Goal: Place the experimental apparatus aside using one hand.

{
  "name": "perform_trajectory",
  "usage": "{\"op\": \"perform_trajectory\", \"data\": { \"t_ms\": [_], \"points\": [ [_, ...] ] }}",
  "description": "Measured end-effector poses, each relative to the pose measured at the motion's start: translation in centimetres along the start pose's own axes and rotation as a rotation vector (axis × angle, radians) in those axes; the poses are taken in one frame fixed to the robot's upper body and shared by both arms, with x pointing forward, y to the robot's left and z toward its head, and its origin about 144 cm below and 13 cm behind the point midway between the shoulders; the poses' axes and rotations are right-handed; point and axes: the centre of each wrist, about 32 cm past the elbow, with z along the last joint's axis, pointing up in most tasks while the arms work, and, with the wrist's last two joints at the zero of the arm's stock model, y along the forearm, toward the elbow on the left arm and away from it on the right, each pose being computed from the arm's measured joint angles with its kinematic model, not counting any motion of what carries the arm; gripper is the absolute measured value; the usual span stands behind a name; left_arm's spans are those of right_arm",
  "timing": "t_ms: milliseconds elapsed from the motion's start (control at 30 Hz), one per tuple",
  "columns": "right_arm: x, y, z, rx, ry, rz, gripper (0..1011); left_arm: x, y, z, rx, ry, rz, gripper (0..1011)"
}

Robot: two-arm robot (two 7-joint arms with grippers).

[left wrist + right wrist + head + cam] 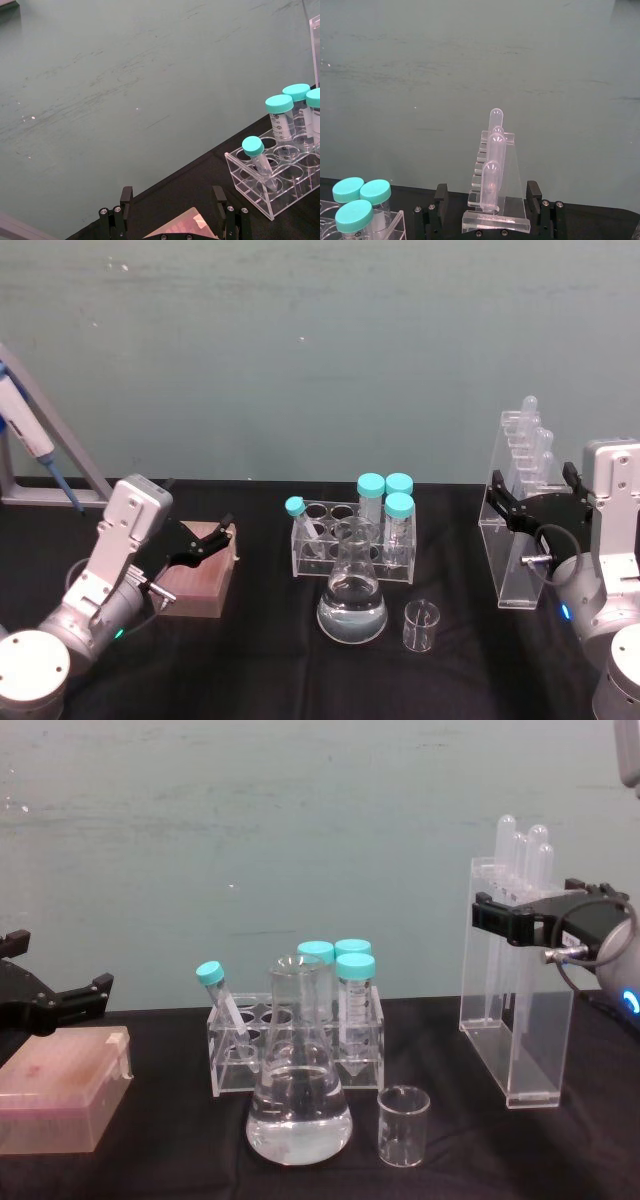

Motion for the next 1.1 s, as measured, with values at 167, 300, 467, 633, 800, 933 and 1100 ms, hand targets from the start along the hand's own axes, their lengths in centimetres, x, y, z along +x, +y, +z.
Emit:
{"op": "perform_trajectory", "data": {
  "t_ms": [167, 300, 467, 633, 800, 933, 1100],
  "points": [
    [-0.07, 0.07, -0.04, -0.002, 0.001, -0.004, 1000, 0.0, 0.0, 0.0, 0.0, 0.0, 0.0, 1000],
    [-0.08, 0.17, -0.02, -0.002, 0.0, -0.006, 1000, 0.0, 0.0, 0.0, 0.0, 0.0, 0.0, 1000],
    [-0.08, 0.31, 0.0, -0.004, -0.001, -0.006, 1000, 0.0, 0.0, 0.0, 0.0, 0.0, 0.0, 1000],
    [-0.07, 0.4, -0.03, -0.008, -0.001, -0.007, 1000, 0.0, 0.0, 0.0, 0.0, 0.0, 0.0, 1000],
    [-0.04, 0.46, -0.01, -0.013, -0.001, -0.012, 1000, 0.0, 0.0, 0.0, 0.0, 0.0, 0.0, 1000],
    [-0.03, 0.5, -0.02, -0.015, 0.0, -0.017, 1000, 0.0, 0.0, 0.0, 0.0, 0.0, 0.0, 1000],
    [-0.03, 0.5, -0.02, -0.015, 0.0, -0.019, 1000, 0.0, 0.0, 0.0, 0.0, 0.0, 0.0, 1000]
  ]
}}
